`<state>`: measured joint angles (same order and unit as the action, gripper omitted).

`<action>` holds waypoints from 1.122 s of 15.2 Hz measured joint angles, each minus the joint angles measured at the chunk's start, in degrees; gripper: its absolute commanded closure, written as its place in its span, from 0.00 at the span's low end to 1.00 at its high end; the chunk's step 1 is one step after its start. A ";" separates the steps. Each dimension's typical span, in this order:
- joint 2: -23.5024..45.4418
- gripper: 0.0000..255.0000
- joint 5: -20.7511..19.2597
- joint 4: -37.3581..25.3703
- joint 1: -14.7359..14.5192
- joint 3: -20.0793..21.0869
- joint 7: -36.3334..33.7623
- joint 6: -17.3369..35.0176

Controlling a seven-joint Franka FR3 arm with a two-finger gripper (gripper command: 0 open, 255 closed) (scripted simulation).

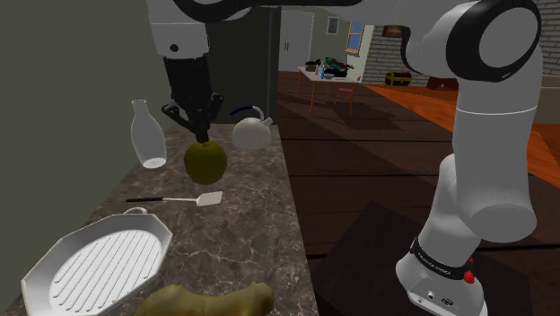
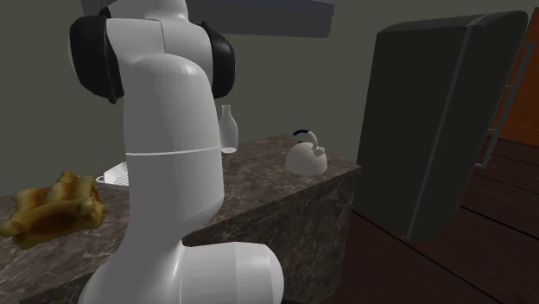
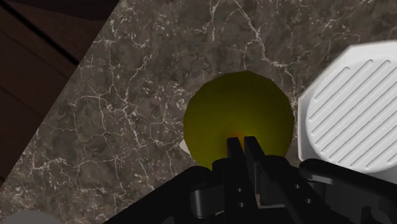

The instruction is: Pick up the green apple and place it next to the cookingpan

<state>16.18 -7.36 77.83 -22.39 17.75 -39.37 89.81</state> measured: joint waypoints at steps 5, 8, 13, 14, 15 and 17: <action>-0.36 1.00 0.09 4.50 0.19 -0.02 -0.38 4.13; -0.52 1.00 0.11 7.07 0.44 -0.12 -0.33 6.55; -0.82 1.00 0.12 11.23 0.66 -0.19 -0.54 10.41; -0.81 1.00 0.10 11.96 0.66 -0.19 -0.65 11.15; -0.73 1.00 0.06 12.64 0.64 -0.18 -0.76 11.89; -0.52 1.00 -0.03 13.78 0.65 -0.21 -0.91 13.22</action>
<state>15.65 -7.39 91.60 -21.74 17.55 -40.28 103.03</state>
